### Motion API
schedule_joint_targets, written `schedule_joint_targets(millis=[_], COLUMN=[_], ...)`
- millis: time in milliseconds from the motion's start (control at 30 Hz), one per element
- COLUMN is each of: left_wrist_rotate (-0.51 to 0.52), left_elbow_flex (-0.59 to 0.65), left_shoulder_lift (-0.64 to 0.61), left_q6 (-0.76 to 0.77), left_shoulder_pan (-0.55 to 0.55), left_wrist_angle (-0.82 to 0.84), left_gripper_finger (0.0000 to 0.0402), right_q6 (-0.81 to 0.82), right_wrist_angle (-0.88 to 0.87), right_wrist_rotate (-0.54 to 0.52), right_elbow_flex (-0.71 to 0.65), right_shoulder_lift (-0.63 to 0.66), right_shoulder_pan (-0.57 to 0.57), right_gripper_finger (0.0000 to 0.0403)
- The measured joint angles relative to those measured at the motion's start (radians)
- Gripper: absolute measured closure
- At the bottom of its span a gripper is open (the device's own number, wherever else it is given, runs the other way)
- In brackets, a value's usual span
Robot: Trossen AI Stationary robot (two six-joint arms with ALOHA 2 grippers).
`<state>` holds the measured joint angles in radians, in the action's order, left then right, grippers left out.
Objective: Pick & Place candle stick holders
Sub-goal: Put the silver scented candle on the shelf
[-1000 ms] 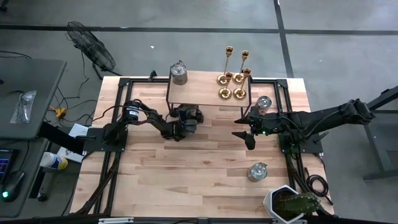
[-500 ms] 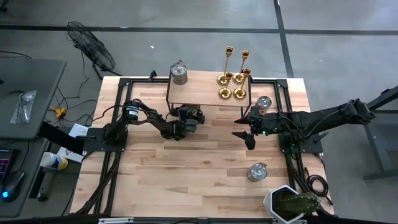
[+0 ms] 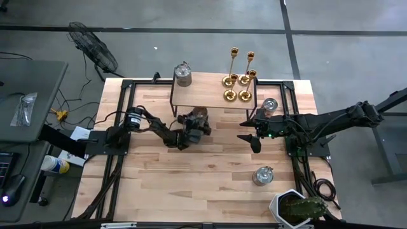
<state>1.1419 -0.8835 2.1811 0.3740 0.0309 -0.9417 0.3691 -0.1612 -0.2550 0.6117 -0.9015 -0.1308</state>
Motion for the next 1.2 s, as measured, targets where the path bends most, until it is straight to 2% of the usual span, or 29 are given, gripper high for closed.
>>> schedule_joint_targets(millis=[267,433,600,733,833,1200], left_wrist_rotate=[0.033,0.056,0.062,0.071,0.080,0.088], left_elbow_flex=[0.004,0.007,0.009,0.009,0.001,-0.029], left_shoulder_lift=[-0.007,-0.094,-0.204,-0.293,-0.353,-0.499], left_q6=[-0.161,-0.178,-0.276,-0.458,-0.541,-0.553], left_shoulder_pan=[0.167,0.265,0.313,0.320,0.316,0.230], left_wrist_angle=[-0.093,-0.102,-0.098,-0.095,-0.066,0.055], left_gripper_finger=[0.0046,0.0046,0.0046,0.0046,0.0040,0.0046], right_q6=[0.000,0.000,0.000,0.000,0.000,0.000], right_wrist_angle=[0.000,0.000,0.000,0.000,0.000,0.001], right_wrist_rotate=[0.000,0.000,0.000,0.000,0.000,0.000], right_elbow_flex=[0.000,0.000,0.000,0.000,0.000,0.000], right_shoulder_lift=[0.000,0.000,0.000,0.000,0.000,0.000], right_shoulder_pan=[0.000,0.000,0.000,0.000,0.000,0.000], right_gripper_finger=[0.0125,0.0125,0.0125,0.0125,0.0125,0.0125])
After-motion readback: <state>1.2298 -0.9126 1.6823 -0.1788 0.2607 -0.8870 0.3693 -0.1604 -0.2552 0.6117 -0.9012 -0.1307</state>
